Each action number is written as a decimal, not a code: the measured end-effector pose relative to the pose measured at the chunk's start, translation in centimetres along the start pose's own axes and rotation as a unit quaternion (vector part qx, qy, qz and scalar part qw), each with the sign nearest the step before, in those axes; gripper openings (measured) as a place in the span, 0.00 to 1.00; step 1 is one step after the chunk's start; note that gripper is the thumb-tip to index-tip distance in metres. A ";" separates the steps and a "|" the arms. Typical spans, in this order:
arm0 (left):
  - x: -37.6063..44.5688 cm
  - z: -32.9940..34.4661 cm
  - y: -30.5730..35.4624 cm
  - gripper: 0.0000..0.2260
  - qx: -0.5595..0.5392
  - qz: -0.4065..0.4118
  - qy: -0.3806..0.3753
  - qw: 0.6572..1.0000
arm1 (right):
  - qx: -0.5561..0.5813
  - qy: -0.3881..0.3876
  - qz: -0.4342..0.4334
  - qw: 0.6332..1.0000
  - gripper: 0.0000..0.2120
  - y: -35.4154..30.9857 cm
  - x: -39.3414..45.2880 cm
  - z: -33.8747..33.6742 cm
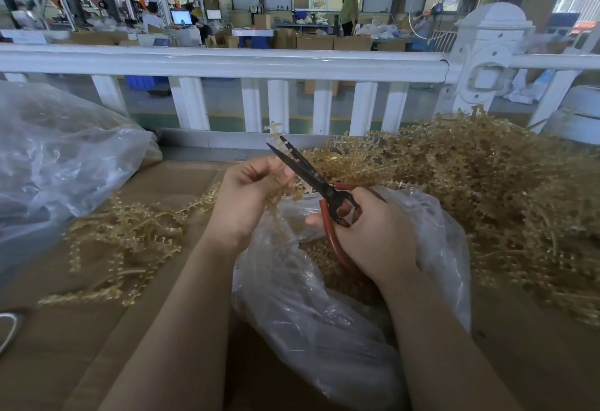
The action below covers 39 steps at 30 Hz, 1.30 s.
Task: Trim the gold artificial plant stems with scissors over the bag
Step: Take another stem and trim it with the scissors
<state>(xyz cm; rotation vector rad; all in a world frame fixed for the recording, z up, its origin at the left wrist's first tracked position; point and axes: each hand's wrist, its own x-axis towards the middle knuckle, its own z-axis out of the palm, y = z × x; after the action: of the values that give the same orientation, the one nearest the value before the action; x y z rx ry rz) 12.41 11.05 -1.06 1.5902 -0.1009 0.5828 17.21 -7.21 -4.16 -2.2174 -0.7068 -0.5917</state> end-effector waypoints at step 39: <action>-0.1 -0.4 0.0 0.09 -0.035 -0.013 0.040 0.999 | -0.009 -0.012 -0.009 1.000 0.24 0.1 0.1 -0.1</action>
<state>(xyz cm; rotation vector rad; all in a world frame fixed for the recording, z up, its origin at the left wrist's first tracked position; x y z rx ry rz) 12.20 11.41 -1.09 1.4975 -0.0412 0.6156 17.32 -7.30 -4.11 -2.2410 -0.7364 -0.5828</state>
